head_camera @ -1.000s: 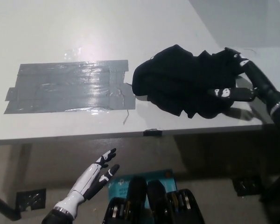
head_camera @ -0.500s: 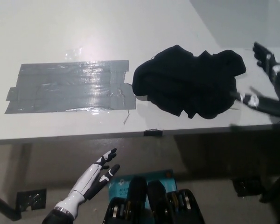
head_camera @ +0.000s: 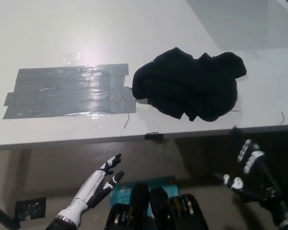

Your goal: A person hands a black t-shirt to the robot and rhe robot picks it up with its right hand and places it on the black spot on the desk infron tof it

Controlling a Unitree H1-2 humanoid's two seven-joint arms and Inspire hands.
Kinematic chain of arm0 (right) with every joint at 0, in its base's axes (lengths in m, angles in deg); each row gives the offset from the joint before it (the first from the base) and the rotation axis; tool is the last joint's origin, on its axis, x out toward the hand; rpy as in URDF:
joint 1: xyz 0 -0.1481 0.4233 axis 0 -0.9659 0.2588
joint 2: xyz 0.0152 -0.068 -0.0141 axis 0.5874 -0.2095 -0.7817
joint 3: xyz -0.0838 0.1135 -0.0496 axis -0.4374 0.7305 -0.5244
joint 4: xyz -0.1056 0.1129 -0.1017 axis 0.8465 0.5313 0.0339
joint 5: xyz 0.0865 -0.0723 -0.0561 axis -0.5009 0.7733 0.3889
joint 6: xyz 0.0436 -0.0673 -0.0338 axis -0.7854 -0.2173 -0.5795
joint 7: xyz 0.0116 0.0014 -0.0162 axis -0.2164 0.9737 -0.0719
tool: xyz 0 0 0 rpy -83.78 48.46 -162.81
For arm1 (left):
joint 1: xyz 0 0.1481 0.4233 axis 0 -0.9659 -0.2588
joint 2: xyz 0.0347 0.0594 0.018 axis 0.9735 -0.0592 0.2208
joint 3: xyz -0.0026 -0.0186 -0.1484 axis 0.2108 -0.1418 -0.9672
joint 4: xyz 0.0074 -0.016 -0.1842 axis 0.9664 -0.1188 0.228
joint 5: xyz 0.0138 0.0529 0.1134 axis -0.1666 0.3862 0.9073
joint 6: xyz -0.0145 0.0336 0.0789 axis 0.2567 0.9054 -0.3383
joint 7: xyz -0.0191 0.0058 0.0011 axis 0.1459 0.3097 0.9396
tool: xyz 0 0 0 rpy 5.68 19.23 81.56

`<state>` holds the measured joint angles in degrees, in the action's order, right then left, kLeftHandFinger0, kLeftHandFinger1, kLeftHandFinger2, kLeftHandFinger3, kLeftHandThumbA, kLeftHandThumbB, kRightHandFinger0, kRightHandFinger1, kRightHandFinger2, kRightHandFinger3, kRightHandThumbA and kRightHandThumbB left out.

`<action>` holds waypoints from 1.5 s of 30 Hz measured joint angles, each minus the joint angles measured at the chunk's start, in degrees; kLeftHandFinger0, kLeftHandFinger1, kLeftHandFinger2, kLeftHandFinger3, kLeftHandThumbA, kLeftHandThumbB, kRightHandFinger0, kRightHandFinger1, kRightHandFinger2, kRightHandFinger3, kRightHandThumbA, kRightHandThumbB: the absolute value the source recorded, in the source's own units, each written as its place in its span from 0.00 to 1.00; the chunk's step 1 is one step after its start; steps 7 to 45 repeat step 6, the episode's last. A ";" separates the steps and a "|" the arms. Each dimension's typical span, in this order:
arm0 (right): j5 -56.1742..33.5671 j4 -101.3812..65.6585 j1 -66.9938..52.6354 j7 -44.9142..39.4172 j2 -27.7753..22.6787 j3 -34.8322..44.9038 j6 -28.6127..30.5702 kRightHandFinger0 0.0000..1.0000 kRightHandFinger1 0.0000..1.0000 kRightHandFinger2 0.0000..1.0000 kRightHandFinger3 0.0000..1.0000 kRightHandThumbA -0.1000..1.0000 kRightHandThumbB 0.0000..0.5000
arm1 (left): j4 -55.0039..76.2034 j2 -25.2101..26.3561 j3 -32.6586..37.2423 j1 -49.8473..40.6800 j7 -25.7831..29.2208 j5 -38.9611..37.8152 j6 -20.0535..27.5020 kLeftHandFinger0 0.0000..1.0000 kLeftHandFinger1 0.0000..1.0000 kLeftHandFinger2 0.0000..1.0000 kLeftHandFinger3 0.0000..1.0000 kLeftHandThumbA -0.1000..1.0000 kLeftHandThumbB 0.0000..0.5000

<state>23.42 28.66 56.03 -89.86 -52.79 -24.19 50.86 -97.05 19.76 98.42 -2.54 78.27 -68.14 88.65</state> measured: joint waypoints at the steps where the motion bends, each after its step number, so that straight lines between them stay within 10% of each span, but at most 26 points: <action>1: -0.39 2.55 0.28 -0.87 -0.02 -0.42 0.00 1.00 1.00 1.00 1.00 1.00 0.69 | 0.17 -0.02 -0.15 -0.40 0.03 -0.24 0.06 0.99 1.00 1.00 1.00 1.00 1.00; 45: -0.90 4.46 0.62 -2.85 0.07 -1.71 0.01 1.00 1.00 1.00 1.00 1.00 0.62 | 0.46 -0.05 -0.30 -1.24 0.10 -0.60 0.13 0.98 1.00 1.00 1.00 1.00 1.00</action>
